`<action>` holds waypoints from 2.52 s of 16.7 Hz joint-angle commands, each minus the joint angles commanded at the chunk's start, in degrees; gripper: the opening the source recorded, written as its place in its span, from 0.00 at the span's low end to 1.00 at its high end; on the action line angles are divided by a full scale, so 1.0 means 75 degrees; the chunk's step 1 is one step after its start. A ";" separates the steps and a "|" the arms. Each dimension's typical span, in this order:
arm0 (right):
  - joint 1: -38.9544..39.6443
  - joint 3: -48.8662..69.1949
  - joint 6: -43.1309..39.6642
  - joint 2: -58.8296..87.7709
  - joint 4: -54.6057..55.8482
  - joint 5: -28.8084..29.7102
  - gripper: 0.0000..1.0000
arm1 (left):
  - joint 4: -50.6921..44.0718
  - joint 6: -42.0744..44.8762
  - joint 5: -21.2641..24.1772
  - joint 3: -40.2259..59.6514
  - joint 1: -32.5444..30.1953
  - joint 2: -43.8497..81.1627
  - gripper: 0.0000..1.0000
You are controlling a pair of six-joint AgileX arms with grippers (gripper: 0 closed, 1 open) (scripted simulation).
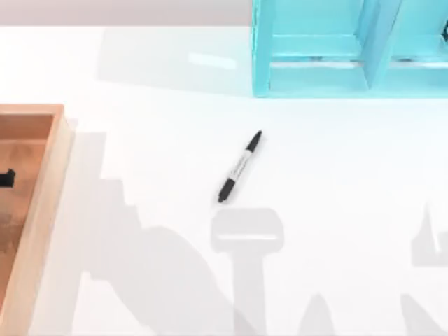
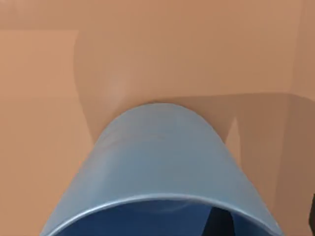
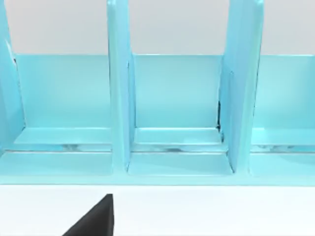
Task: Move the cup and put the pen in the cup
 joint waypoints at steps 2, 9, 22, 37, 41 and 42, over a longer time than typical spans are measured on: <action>0.0000 0.0000 0.0000 0.0000 0.0000 0.0000 1.00 | 0.0000 0.0000 0.0000 0.0000 0.0000 0.0000 0.02; 0.0000 0.0000 0.0000 0.0000 0.0000 0.0000 1.00 | 0.0000 0.0000 0.0000 0.0000 0.0000 0.0000 0.00; 0.0000 0.0000 0.0000 0.0000 0.0000 0.0000 1.00 | -0.1939 -0.2075 -0.0077 0.2243 -0.1110 -0.0159 0.00; 0.0000 0.0000 0.0000 0.0000 0.0000 0.0000 1.00 | -0.4393 -0.3689 -0.0025 0.3863 -0.3659 -0.0496 0.00; 0.0000 0.0000 0.0000 0.0000 0.0000 0.0000 1.00 | -0.3835 -0.4447 -0.0158 0.4230 -0.4422 0.0549 0.00; 0.0000 0.0000 0.0000 0.0000 0.0000 0.0000 1.00 | -0.3654 -0.4677 -0.0196 0.4330 -0.4659 0.0884 0.00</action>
